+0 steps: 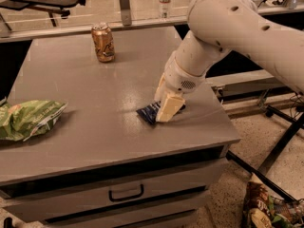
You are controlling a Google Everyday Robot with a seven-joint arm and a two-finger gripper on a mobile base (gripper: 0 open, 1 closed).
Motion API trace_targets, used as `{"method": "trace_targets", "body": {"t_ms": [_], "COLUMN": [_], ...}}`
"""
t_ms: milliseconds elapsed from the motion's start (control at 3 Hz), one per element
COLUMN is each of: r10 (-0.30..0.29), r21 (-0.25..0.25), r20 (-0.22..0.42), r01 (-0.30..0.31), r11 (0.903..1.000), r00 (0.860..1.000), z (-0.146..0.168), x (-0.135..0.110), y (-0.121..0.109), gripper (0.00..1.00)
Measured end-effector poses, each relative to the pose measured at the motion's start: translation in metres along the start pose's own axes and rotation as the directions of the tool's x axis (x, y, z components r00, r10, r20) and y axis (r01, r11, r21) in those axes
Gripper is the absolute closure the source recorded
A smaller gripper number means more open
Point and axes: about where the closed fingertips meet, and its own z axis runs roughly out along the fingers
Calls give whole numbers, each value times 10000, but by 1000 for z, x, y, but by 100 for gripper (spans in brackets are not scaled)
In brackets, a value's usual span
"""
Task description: Move rxbar blueberry near orange can
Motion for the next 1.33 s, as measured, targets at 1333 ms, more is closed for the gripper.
{"method": "trace_targets", "body": {"t_ms": [1333], "r10": [-519], "r21": [692], "r20": [540], "r01": [481], "r11": [9964], "r00": [9972], "z": [-23], "x": [-9], "y": [-26], "gripper": [100]}}
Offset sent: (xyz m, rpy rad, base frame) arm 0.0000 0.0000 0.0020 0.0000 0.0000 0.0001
